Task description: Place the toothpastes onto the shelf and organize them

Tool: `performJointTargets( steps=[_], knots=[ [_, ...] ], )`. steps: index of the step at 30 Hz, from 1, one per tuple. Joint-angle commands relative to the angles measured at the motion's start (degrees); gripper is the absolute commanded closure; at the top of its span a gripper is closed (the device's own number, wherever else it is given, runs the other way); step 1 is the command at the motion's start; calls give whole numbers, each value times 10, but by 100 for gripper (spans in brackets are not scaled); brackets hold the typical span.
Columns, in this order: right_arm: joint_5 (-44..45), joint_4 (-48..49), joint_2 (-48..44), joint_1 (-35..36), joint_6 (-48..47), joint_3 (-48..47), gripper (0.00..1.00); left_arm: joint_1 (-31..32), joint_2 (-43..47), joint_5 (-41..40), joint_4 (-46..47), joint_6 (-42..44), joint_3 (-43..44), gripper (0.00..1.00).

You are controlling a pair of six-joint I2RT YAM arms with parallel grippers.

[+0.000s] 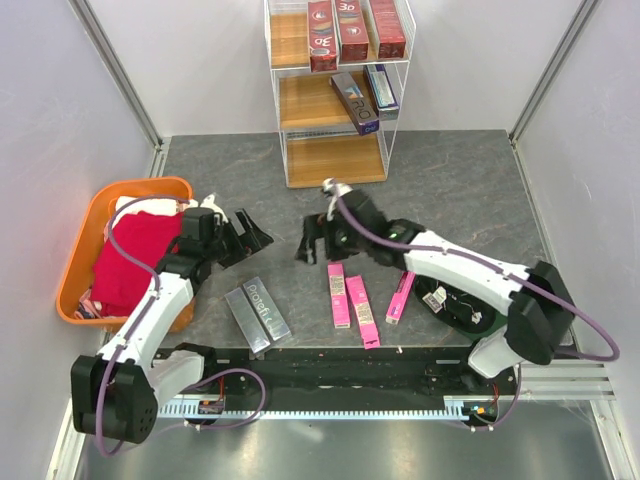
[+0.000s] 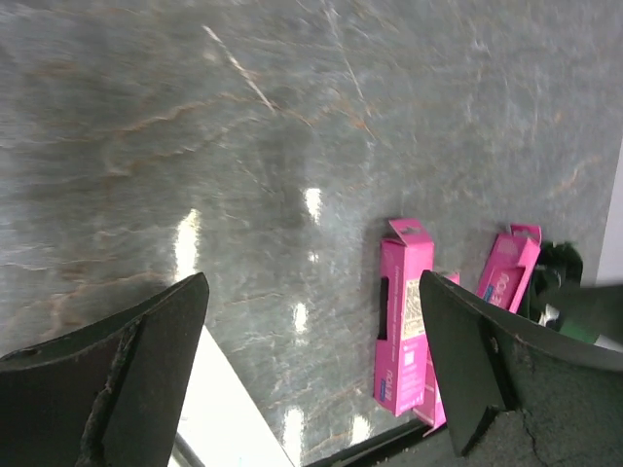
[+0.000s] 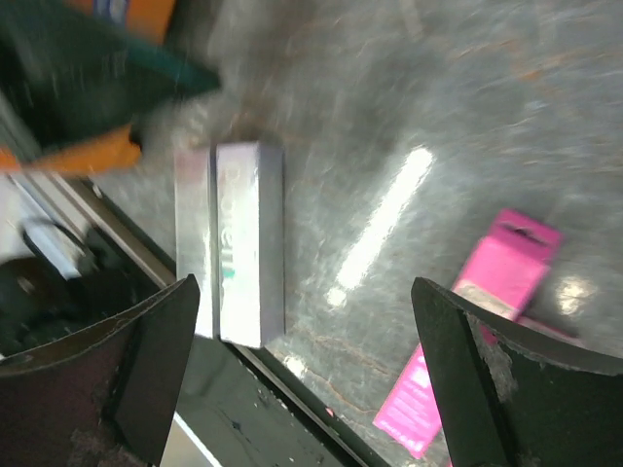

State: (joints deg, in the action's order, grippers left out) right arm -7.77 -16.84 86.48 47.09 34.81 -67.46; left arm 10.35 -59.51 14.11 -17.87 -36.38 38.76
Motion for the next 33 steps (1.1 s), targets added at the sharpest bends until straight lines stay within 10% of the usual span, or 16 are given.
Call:
performJointTargets(
  steps=[1, 14, 33],
  knots=[
    [94, -37, 53, 84, -64, -61, 2, -46, 14, 43, -8, -7, 11, 3],
    [115, -52, 229, 218, -87, -142, 8, -219, 18, 207, 22, -8, -20, 3],
    [171, -72, 333, 231, -77, -171, 32, -233, 24, 220, 20, -3, -30, 3]
  ],
)
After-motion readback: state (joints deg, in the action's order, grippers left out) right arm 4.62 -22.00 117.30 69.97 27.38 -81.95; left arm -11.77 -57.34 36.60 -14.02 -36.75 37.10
